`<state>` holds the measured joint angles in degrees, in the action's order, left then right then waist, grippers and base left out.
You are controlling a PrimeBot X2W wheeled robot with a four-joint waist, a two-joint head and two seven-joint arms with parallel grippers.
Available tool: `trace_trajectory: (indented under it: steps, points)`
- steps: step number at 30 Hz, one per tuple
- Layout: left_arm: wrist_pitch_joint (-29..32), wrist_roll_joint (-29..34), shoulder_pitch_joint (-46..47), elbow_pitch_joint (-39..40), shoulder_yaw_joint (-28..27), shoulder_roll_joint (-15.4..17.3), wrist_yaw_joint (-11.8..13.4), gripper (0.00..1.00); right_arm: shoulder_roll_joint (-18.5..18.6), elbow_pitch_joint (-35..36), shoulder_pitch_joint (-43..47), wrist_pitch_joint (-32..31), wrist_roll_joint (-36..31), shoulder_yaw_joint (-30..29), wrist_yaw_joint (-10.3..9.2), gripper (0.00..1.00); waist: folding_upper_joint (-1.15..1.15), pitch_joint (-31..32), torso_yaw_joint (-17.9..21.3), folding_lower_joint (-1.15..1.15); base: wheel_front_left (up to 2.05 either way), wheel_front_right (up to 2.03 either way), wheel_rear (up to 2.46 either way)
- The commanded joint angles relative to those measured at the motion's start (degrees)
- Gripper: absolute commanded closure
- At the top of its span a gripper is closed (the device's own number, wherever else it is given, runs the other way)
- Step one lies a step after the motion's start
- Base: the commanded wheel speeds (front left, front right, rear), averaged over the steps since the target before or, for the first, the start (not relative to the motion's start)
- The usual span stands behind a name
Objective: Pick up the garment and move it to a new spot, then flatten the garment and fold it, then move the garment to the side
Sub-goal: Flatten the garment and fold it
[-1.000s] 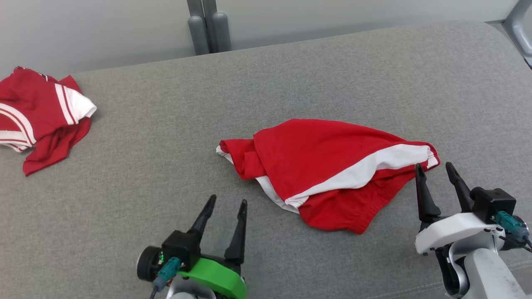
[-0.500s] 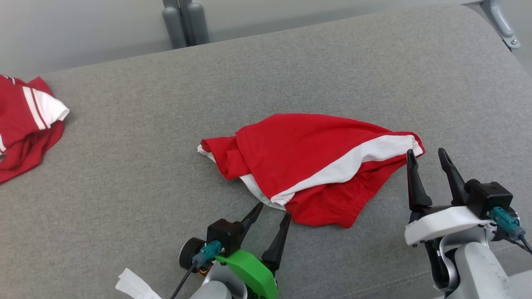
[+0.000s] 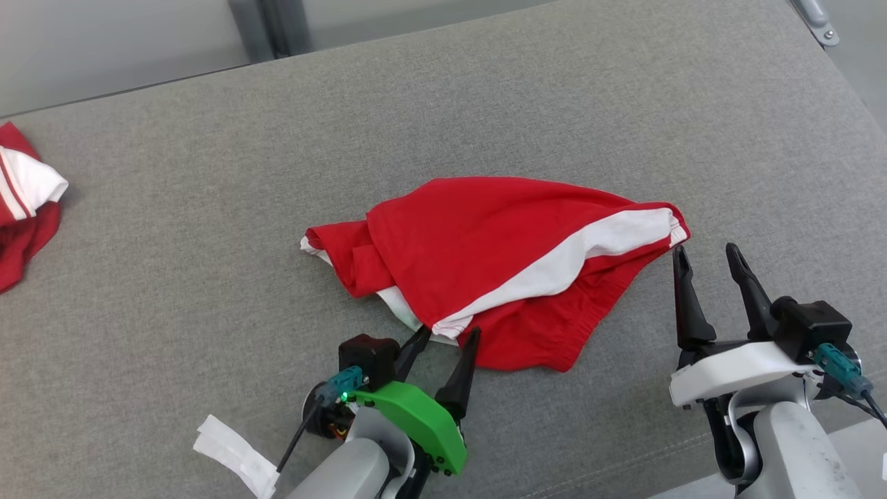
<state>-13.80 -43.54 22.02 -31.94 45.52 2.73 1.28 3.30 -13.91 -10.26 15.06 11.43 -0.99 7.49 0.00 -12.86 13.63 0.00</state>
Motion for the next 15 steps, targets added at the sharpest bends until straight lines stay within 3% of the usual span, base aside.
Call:
trace_trajectory:
  steps: [1, 6, 7, 8, 9, 10, 15]
  points:
    - [-0.38, -1.62, 1.18, 0.12, 0.14, 0.30, 0.39, 0.00, -0.10, 0.09, -0.61, 0.18, -0.22, -0.11, 0.00, 0.00, 0.00, -0.18, 0.16, 0.00, 0.00, 0.00, 0.00]
    - [-0.98, -4.36, 2.26, 0.38, 0.65, 0.30, 1.58, 0.00, -0.19, -0.13, -0.77, 0.18, -0.24, -0.19, 0.00, 0.00, 0.00, -0.35, 0.34, 0.00, 0.00, 0.00, 0.00]
    - [-0.93, -4.49, 2.62, 0.13, 0.77, 0.30, 2.17, 0.13, -0.23, -0.15, -0.84, 0.18, -0.25, -0.19, 0.00, 0.00, 0.00, -0.39, 0.40, 0.00, 0.00, 0.00, 0.00]
    - [-1.03, -4.45, 2.85, -0.04, 0.89, 0.30, 2.46, 0.52, -0.25, -0.16, -0.85, 0.18, -0.31, -0.17, 0.00, 0.00, 0.00, -0.42, 0.45, 0.00, 0.00, 0.00, 0.00]
    - [-1.17, -4.34, 3.07, -0.28, 1.04, 0.29, 2.85, 0.85, -0.26, -0.17, -0.85, 0.18, -0.37, -0.14, 0.00, 0.00, 0.00, -0.47, 0.50, 0.00, 0.00, 0.00, 0.00]
    - [-1.24, -4.11, 3.24, -0.50, 1.19, 0.29, 2.89, 1.00, -0.28, -0.14, -0.85, 0.18, -0.35, -0.15, 0.00, 0.00, 0.00, -0.50, 0.52, 0.00, 0.00, 0.00, 0.00]
    - [-1.47, -3.04, 4.08, -0.53, 1.22, 0.29, 2.69, 1.00, -0.34, -0.02, -0.59, 0.18, -0.46, -0.74, 0.00, 0.00, 0.00, -0.38, 0.05, 0.00, 0.00, 0.00, 0.00]
